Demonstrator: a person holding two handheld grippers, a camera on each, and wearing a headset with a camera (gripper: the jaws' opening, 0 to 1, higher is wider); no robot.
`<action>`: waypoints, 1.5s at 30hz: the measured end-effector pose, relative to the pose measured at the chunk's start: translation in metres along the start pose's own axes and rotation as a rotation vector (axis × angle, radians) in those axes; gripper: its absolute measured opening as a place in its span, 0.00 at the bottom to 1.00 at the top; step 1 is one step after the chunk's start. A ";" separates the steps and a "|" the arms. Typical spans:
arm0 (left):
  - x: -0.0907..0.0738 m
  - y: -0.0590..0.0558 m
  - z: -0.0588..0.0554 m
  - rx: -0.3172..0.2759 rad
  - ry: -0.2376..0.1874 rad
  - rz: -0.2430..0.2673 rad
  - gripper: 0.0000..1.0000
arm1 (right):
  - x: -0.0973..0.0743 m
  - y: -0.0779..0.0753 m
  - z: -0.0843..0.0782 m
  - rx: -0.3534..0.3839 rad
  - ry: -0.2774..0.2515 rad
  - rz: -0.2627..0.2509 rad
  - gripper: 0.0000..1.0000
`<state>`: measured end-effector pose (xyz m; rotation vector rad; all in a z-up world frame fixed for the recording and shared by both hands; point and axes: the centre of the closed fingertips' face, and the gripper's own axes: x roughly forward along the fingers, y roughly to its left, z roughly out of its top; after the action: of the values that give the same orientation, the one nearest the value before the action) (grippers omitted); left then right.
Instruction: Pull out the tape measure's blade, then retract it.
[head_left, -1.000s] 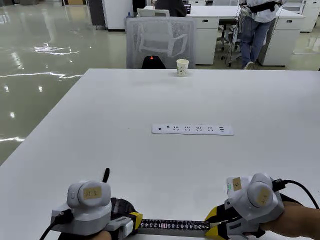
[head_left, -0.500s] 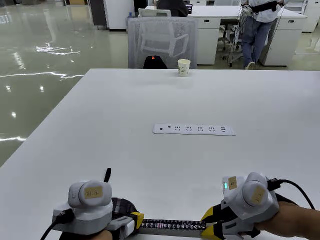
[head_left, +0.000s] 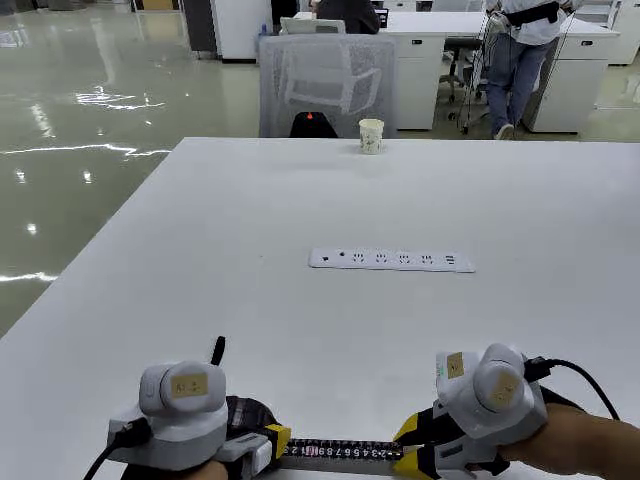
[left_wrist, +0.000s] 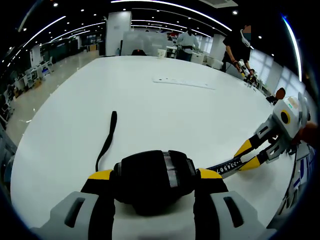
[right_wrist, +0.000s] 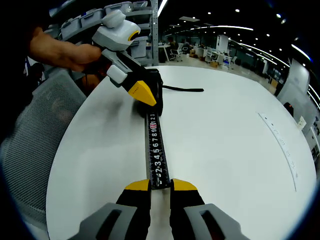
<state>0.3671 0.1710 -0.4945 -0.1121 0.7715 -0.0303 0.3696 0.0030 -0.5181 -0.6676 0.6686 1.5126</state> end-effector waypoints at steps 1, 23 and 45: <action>0.000 0.000 0.000 0.000 0.000 -0.001 0.58 | 0.000 0.000 0.001 0.001 -0.001 0.000 0.10; -0.001 0.000 0.000 -0.011 0.002 -0.004 0.59 | 0.015 0.001 0.019 -0.013 -0.012 0.013 0.10; 0.000 0.002 0.000 -0.021 0.003 -0.006 0.59 | 0.034 0.003 0.040 -0.037 -0.034 0.024 0.10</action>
<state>0.3673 0.1726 -0.4945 -0.1348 0.7745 -0.0281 0.3647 0.0552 -0.5174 -0.6631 0.6262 1.5582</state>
